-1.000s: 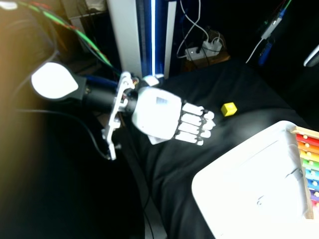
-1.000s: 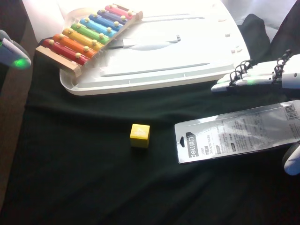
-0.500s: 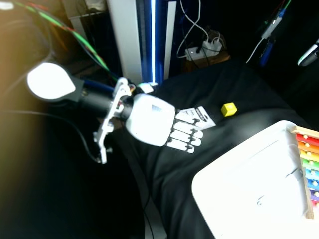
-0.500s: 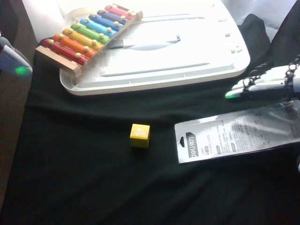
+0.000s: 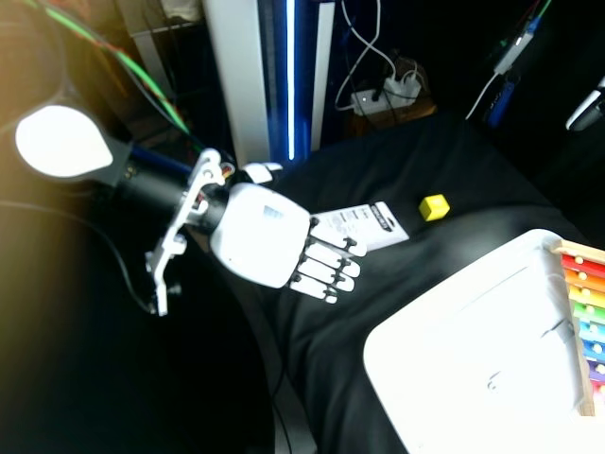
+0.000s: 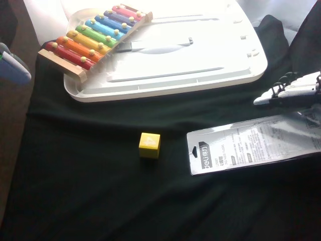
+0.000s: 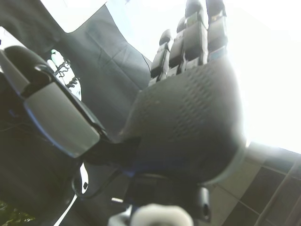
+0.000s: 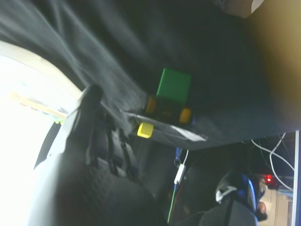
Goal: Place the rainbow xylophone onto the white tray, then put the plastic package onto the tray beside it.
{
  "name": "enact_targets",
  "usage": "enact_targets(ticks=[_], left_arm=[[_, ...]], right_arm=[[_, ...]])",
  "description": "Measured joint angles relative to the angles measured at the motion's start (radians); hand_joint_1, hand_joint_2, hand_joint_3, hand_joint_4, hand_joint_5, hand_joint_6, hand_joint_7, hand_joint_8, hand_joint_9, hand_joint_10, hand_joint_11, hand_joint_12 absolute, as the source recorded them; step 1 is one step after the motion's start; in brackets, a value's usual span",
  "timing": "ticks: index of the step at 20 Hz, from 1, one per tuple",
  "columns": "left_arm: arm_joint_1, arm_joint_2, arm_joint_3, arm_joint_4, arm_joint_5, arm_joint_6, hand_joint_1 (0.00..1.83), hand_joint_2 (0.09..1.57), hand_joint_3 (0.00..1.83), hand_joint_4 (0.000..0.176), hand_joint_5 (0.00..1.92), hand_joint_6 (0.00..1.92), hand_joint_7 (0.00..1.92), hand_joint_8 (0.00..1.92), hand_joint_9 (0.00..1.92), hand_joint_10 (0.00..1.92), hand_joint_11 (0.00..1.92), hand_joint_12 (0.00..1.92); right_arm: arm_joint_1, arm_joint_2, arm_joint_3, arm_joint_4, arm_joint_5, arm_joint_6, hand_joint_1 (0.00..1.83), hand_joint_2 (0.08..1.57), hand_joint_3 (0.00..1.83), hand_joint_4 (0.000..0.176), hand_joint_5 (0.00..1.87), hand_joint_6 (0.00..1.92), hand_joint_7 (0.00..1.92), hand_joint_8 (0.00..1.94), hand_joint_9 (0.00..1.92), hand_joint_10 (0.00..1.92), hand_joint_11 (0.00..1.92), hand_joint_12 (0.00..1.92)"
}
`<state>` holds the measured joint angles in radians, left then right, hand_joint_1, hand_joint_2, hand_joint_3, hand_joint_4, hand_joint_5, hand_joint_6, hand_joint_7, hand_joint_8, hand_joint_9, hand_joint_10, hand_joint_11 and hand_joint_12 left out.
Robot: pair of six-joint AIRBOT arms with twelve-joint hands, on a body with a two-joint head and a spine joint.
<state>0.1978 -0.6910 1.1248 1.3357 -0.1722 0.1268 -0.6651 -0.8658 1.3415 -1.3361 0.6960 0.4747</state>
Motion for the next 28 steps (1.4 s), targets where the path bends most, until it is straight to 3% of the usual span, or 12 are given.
enact_targets(ticks=[3, 4, 8, 10, 12, 17, 19, 23, 24, 26, 27, 28], left_arm=[[0.002, 0.000, 0.000, -0.002, 0.001, 0.000, 0.75, 0.64, 0.00, 0.008, 0.00, 0.00, 0.03, 0.00, 0.19, 0.01, 0.00, 0.28], [0.002, 0.000, 0.000, -0.002, 0.001, 0.000, 0.75, 0.64, 0.01, 0.011, 0.00, 0.00, 0.04, 0.01, 0.19, 0.01, 0.00, 0.28], [0.002, 0.000, 0.000, -0.021, 0.002, 0.010, 0.75, 0.65, 0.01, 0.013, 0.00, 0.00, 0.06, 0.01, 0.20, 0.01, 0.00, 0.32], [0.006, 0.000, 0.000, -0.023, 0.003, 0.012, 0.73, 0.65, 0.01, 0.015, 0.00, 0.00, 0.04, 0.00, 0.20, 0.00, 0.00, 0.28], [0.015, 0.000, 0.000, -0.052, 0.006, 0.038, 0.76, 0.66, 0.01, 0.009, 0.00, 0.00, 0.03, 0.00, 0.19, 0.00, 0.00, 0.27], [0.035, -0.003, 0.000, -0.116, 0.013, 0.087, 0.77, 0.67, 0.01, 0.018, 0.00, 0.00, 0.05, 0.00, 0.17, 0.00, 0.00, 0.14], [0.037, -0.003, 0.000, -0.119, 0.012, 0.088, 0.78, 0.68, 0.01, 0.003, 0.00, 0.00, 0.05, 0.00, 0.16, 0.00, 0.00, 0.13], [0.045, -0.003, 0.000, -0.125, 0.013, 0.090, 0.79, 0.68, 0.00, 0.022, 0.00, 0.00, 0.03, 0.00, 0.15, 0.01, 0.01, 0.05], [0.045, -0.003, 0.000, -0.125, 0.013, 0.091, 0.77, 0.68, 0.00, 0.019, 0.00, 0.00, 0.03, 0.00, 0.16, 0.01, 0.02, 0.06], [0.045, -0.003, 0.000, -0.129, 0.013, 0.092, 0.78, 0.67, 0.00, 0.017, 0.00, 0.00, 0.04, 0.00, 0.17, 0.01, 0.02, 0.07], [0.045, -0.003, 0.000, -0.129, 0.013, 0.092, 0.78, 0.67, 0.00, 0.024, 0.00, 0.00, 0.04, 0.00, 0.17, 0.01, 0.03, 0.08], [0.045, -0.003, 0.000, -0.129, 0.013, 0.092, 0.77, 0.67, 0.00, 0.028, 0.00, 0.00, 0.03, 0.00, 0.16, 0.00, 0.02, 0.08]], right_arm=[[0.000, -0.001, 0.000, 0.000, -0.001, 0.000, 0.49, 0.63, 0.00, 0.046, 0.00, 0.00, 0.05, 0.01, 0.07, 0.01, 0.24, 0.27], [0.000, -0.003, 0.000, -0.001, -0.001, 0.000, 0.48, 0.63, 0.00, 0.059, 0.00, 0.00, 0.03, 0.00, 0.06, 0.01, 0.20, 0.25], [0.000, -0.024, 0.000, -0.020, -0.002, 0.000, 0.51, 0.68, 0.00, 0.024, 0.21, 0.02, 0.22, 0.01, 0.17, 0.01, 0.25, 0.26], [0.000, -0.030, 0.000, -0.023, -0.001, 0.001, 0.65, 0.71, 0.00, 0.024, 0.44, 0.00, 0.44, 0.00, 0.52, 0.02, 0.47, 0.47], [0.000, -0.035, 0.000, -0.020, -0.006, 0.001, 0.77, 0.74, 0.00, 0.002, 0.57, 0.00, 0.61, 0.00, 0.74, 0.02, 0.60, 0.64], [0.000, -0.043, 0.003, -0.015, 0.002, 0.004, 0.93, 0.80, 0.00, 0.000, 0.79, 0.03, 0.67, 0.00, 0.80, 0.01, 0.55, 0.86], [0.000, -0.046, 0.005, -0.012, 0.003, 0.006, 0.95, 0.83, 0.00, 0.000, 0.85, 0.03, 0.67, 0.00, 0.82, 0.01, 0.54, 0.91], [0.000, -0.048, 0.005, -0.020, 0.002, 0.007, 1.05, 0.94, 0.01, 0.000, 0.88, 0.02, 0.61, 0.00, 0.82, 0.01, 0.54, 0.91], [0.000, -0.048, 0.006, -0.027, -0.001, 0.005, 1.13, 1.09, 0.00, 0.000, 0.96, 0.77, 0.64, 0.01, 0.84, 0.01, 0.59, 0.84], [0.000, -0.049, 0.008, -0.022, -0.001, 0.005, 1.12, 1.20, 0.02, 0.000, 0.78, 1.27, 0.68, 0.01, 0.85, 0.01, 0.58, 0.80], [0.000, -0.049, 0.010, -0.021, 0.001, 0.006, 1.30, 1.22, 0.04, 0.000, 0.67, 1.41, 0.74, 0.04, 0.70, 1.14, 0.61, 0.83], [0.000, -0.049, 0.010, -0.022, 0.001, 0.006, 1.54, 1.16, 0.01, 0.000, 0.54, 1.21, 0.77, 0.06, 0.72, 1.36, 0.65, 1.09]])
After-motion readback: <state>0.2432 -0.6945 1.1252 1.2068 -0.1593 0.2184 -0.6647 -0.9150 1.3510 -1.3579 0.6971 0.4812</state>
